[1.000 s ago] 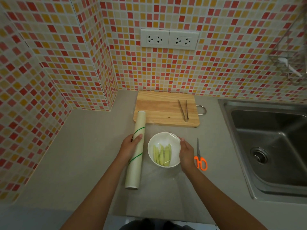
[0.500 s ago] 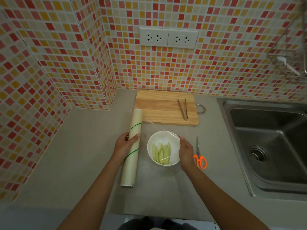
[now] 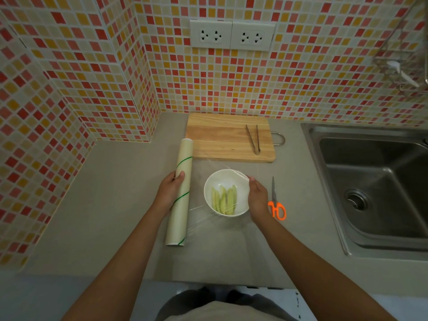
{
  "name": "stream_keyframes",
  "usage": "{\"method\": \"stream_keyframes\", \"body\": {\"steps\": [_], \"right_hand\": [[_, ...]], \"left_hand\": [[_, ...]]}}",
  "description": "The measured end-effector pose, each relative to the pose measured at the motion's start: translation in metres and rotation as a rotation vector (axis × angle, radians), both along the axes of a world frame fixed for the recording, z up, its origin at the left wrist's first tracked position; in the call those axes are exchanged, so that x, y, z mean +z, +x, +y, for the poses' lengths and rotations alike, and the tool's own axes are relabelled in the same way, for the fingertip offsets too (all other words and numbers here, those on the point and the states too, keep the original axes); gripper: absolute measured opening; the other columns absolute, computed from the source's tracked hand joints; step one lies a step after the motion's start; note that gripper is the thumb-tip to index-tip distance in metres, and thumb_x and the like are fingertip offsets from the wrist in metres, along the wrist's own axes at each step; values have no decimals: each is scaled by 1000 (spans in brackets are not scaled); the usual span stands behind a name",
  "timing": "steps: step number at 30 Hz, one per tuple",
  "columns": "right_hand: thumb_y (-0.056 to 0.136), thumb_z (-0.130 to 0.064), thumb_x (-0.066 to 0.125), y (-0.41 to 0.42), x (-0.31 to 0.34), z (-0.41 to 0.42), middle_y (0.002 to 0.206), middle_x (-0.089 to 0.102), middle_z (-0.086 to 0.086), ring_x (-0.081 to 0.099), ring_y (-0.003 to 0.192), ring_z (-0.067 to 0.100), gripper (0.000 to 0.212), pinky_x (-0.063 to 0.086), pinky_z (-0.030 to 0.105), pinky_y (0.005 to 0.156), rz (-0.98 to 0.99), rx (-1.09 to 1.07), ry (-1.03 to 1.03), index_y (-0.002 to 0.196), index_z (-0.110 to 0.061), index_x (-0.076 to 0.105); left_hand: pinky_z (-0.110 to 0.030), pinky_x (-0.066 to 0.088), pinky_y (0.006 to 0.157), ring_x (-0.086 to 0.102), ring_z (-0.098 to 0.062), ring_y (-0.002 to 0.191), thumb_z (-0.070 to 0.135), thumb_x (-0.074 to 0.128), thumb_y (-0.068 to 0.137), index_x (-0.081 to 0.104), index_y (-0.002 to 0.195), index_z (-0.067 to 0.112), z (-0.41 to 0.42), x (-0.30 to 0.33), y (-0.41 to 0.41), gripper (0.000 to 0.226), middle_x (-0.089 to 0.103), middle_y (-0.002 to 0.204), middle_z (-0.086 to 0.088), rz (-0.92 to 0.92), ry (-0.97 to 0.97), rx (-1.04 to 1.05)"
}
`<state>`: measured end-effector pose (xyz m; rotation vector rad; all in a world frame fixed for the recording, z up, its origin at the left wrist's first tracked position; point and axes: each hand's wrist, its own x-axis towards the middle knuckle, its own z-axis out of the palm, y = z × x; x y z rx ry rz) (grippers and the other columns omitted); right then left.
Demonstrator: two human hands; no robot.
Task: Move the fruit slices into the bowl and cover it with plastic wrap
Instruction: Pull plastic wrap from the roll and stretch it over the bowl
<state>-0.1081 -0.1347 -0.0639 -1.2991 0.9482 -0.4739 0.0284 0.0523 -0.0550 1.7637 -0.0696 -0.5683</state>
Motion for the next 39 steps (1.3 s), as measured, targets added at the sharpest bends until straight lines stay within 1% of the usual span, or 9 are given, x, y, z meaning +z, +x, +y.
{"method": "stream_keyframes", "body": {"steps": [5,7,11,16,22,28,31,35,39], "right_hand": [[102,-24,37,0,0,0,105,69,12,62,96,22,38,49,33,84,12,-16,-2,112,-5,68],[102,-24,37,0,1,0,104,69,11,62,95,21,37,48,31,82,8,-20,-2,111,-6,68],[102,-24,37,0,0,0,107,69,13,62,97,23,38,49,35,87,-4,-20,-1,112,-4,68],[102,-25,37,-1,-1,0,104,69,12,62,95,22,37,49,35,86,-2,-10,-7,110,-7,68],[103,-24,36,-1,-1,-2,103,68,10,62,95,21,37,48,29,80,8,1,-31,112,-6,68],[103,-21,36,-1,1,-2,97,66,5,60,87,16,36,48,18,67,-3,7,-37,110,-8,68],[103,-22,36,-2,-1,-3,98,67,6,61,89,16,36,49,20,70,-10,10,-31,110,-7,68],[103,-25,37,-1,-2,-4,103,68,11,62,94,21,38,49,33,84,0,22,-9,111,-5,68],[103,-24,37,-1,-2,-5,106,68,12,62,95,20,37,48,31,83,-7,14,-2,112,-6,68]], "left_hand": [[-27,47,64,59,-11,73,32,51,96,64,101,19,0,4,0,19,65,85,2,-12,-10,-1],[-27,46,64,59,-13,73,32,52,96,65,102,17,0,5,0,21,65,84,1,-32,-2,-3],[-32,46,71,58,-16,76,32,52,96,64,107,10,1,5,1,27,64,89,-4,-57,19,6],[-28,45,63,57,-13,73,33,52,95,64,103,13,2,5,0,24,63,84,0,-64,31,13],[-29,46,66,59,-12,75,34,53,94,63,109,15,1,5,-2,26,64,89,0,-57,37,33],[-32,47,70,59,-16,76,33,53,95,64,102,17,2,5,-3,20,65,87,-1,-29,-13,35],[-33,50,70,61,-19,76,32,53,95,64,102,17,4,6,-3,21,66,90,-5,23,-52,45],[-40,49,78,59,-26,84,30,54,96,65,109,9,5,4,-3,27,64,96,-15,90,-116,61],[-47,51,84,60,-29,88,31,54,95,65,111,8,4,3,-3,30,64,98,-16,102,-113,60]]}}
